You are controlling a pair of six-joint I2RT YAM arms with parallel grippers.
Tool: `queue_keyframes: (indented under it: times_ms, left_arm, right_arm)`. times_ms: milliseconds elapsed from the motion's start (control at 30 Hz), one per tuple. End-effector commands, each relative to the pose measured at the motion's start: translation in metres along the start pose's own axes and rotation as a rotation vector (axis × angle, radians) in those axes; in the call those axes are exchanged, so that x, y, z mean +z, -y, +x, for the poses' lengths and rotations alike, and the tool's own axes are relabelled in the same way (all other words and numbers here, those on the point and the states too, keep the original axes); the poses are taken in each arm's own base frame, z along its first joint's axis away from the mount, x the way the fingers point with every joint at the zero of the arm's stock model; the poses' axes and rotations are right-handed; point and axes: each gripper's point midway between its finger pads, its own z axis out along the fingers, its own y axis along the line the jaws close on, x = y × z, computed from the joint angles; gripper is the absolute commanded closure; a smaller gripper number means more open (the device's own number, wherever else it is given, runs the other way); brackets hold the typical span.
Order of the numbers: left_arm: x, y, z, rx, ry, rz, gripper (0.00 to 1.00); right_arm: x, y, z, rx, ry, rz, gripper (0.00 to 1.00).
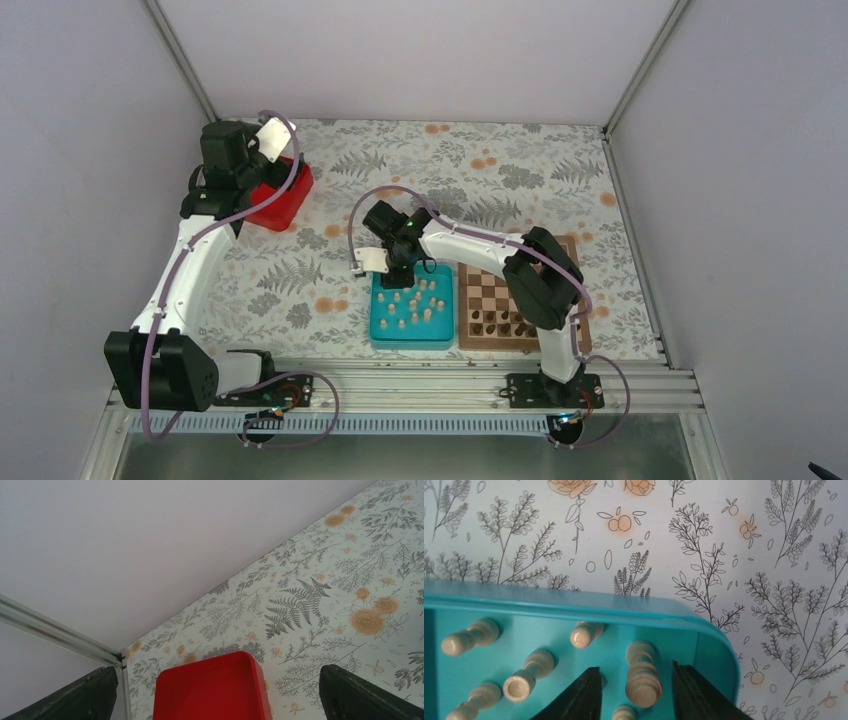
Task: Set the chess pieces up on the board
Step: Pick up the chess piece from the storage box.
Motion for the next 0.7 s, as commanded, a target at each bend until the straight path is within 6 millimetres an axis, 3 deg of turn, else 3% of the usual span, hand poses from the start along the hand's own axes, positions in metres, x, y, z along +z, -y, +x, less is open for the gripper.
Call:
queue_keyframes:
  times_ms: [0,333,533,667]
  left_arm:
    - [-0.004,-0.003,-0.005,0.017,0.027,-0.019,0.00]
    - [-0.002,-0.001,-0.008,0.013,0.035,0.004,0.00]
    - [-0.002,-0.001,-0.009,0.016,0.037,0.006,0.00]
    - [-0.002,-0.003,-0.011,0.011,0.039,0.002,0.00]
  right_arm:
    - [0.007,0.004,-0.004,-0.015,-0.013,0.020,0.67]
    - [0.002,0.001,-0.005,-0.006,-0.007,0.014,0.86]
    - [-0.021,-0.004,-0.015,0.006,0.048,0.003,0.90]
    - [-0.054,-0.001,-0.021,0.033,0.103,0.012,0.90]
